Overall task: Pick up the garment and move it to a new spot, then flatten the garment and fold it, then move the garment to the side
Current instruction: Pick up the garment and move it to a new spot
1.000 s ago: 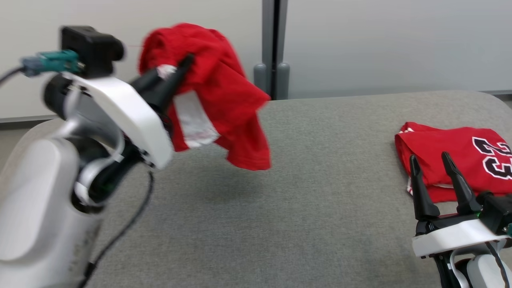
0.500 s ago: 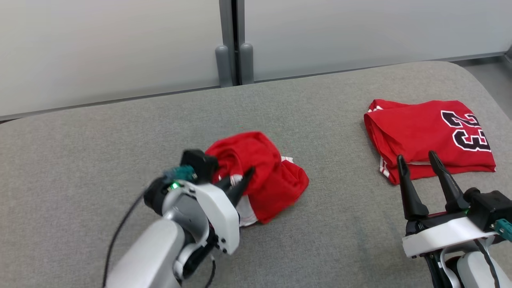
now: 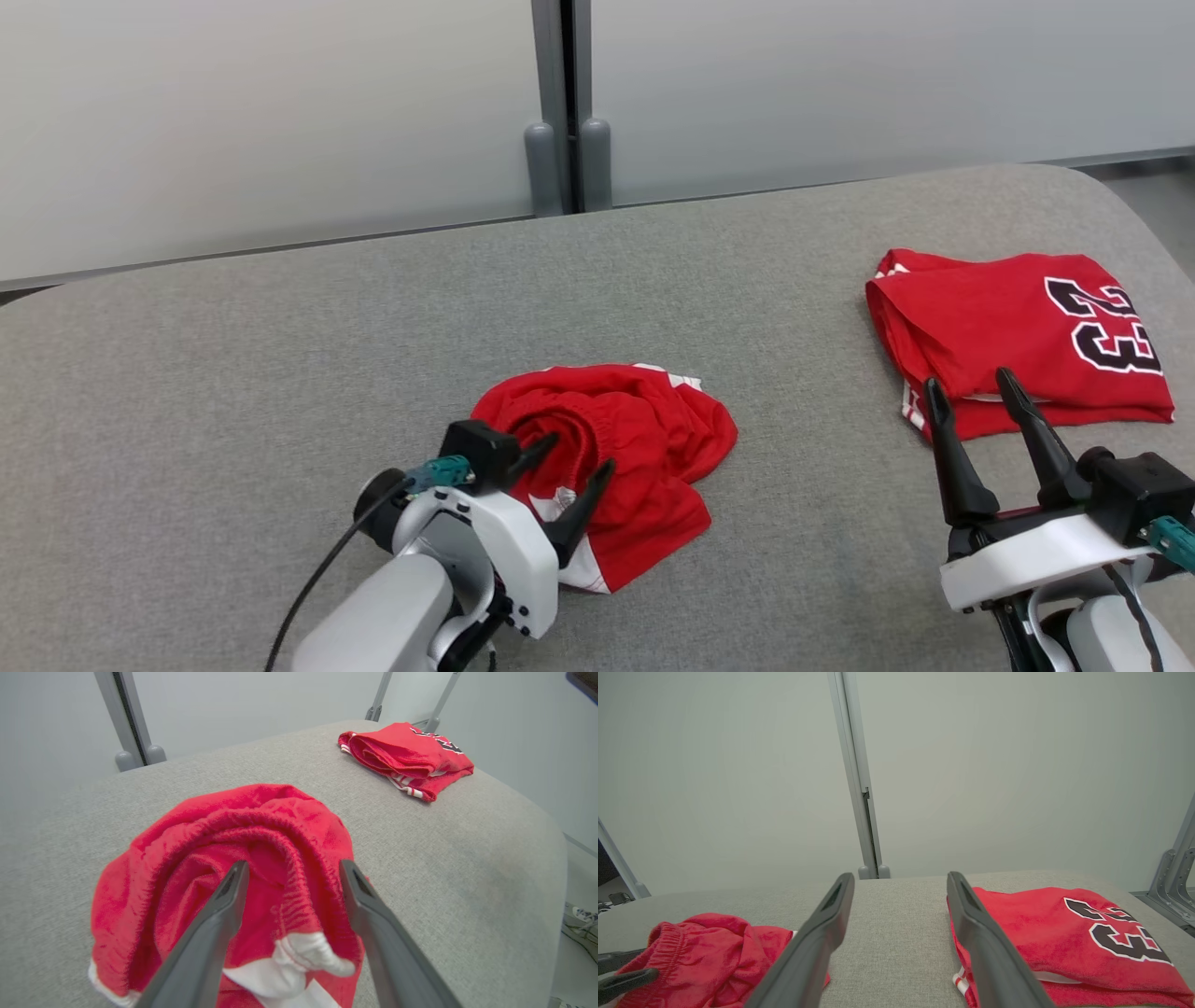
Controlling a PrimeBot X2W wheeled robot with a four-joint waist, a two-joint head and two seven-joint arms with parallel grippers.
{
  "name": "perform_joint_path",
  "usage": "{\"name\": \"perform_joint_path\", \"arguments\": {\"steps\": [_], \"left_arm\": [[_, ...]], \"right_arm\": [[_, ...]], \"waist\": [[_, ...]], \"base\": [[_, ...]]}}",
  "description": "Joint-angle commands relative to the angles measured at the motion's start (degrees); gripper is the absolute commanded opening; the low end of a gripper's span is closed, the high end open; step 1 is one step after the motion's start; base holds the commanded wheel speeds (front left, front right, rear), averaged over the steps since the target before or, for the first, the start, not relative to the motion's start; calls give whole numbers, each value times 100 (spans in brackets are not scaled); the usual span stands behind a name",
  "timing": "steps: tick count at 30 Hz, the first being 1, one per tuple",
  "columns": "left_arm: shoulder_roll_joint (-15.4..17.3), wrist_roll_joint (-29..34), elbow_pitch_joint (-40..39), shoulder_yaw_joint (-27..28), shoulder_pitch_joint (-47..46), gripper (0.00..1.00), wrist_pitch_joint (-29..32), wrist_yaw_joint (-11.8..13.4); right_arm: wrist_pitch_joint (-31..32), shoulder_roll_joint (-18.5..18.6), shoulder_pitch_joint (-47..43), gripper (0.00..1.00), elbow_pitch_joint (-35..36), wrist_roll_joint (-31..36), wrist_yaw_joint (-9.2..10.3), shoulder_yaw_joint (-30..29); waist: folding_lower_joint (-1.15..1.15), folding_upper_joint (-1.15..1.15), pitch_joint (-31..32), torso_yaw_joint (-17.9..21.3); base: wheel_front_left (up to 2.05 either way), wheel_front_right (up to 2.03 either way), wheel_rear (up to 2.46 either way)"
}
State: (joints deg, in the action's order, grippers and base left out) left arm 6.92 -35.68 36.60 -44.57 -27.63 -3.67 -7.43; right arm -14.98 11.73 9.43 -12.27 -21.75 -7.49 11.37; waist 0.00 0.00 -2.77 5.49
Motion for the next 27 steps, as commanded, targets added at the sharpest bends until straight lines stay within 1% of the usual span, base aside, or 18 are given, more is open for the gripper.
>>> {"name": "perform_joint_path", "arguments": {"steps": [1, 4, 6, 8, 9, 12, 14, 16, 18, 20, 22, 24, 27], "left_arm": [[174, -65, -92, 46, -114, 100, -71, -3], [415, -161, -457, 182, -89, 100, -118, 11], [664, -191, -778, 338, 7, 100, -161, 150], [908, -243, -1162, 530, 148, 100, -221, 345], [908, -243, -1162, 530, 148, 100, -221, 345], [1275, -307, -1763, 852, 420, 100, -326, 673], [1465, -452, -2151, 1106, 686, 100, -462, 838], [1702, -449, -2457, 1316, 961, 100, -624, 1043], [1855, -475, -2714, 1525, 1269, 100, -796, 1254], [1988, -396, -2916, 1708, 1570, 100, -936, 1483], [2065, -319, -3115, 1881, 1845, 100, -1048, 1660], [2067, -184, -3315, 2033, 2115, 100, -1113, 1828], [1972, -8, -3569, 2307, 2507, 100, -1145, 2001]], "right_arm": [[-28, 53, -58, 100, -5, -19, -3, -33], [-28, 77, -132, 100, 24, 1, -3, -81], [-27, 92, -175, 100, 45, 11, -3, -99], [-24, 107, -197, 100, 87, 27, -3, -137], [-24, 107, -197, 100, 87, 27, -3, -137], [-13, 87, -278, 100, 142, 54, -3, -215], [-11, 69, -326, 100, 152, 89, -3, -260], [-12, 44, -365, 100, 166, 113, -3, -298], [-13, 14, -423, 100, 179, 138, -3, -341], [-14, -13, -482, 100, 191, 159, -3, -398], [-15, -43, -563, 100, 198, 176, -3, -462], [-15, -65, -656, 100, 197, 202, -3, -500], [-16, -76, -771, 100, 229, 226, -3, -551]], "waist": [[0, 0, 111, -145], [0, 0, 213, -298], [0, 0, 276, -379], [0, 0, 313, -453], [0, 0, 313, -453], [0, 0, 351, -557], [0, 0, 372, -610], [0, 0, 395, -656], [0, 0, 413, -689], [0, 0, 428, -713], [0, 0, 440, -738], [0, 0, 454, -761], [0, 0, 473, -769]], "base": [[0, 0, 0], [0, 0, 0], [0, 0, 0], [0, 0, 0], [0, 0, 0], [0, 0, 0], [0, 0, 0], [0, 0, 0], [0, 0, 0], [0, 0, 0], [0, 0, 0], [0, 0, 0], [0, 0, 0]]}}
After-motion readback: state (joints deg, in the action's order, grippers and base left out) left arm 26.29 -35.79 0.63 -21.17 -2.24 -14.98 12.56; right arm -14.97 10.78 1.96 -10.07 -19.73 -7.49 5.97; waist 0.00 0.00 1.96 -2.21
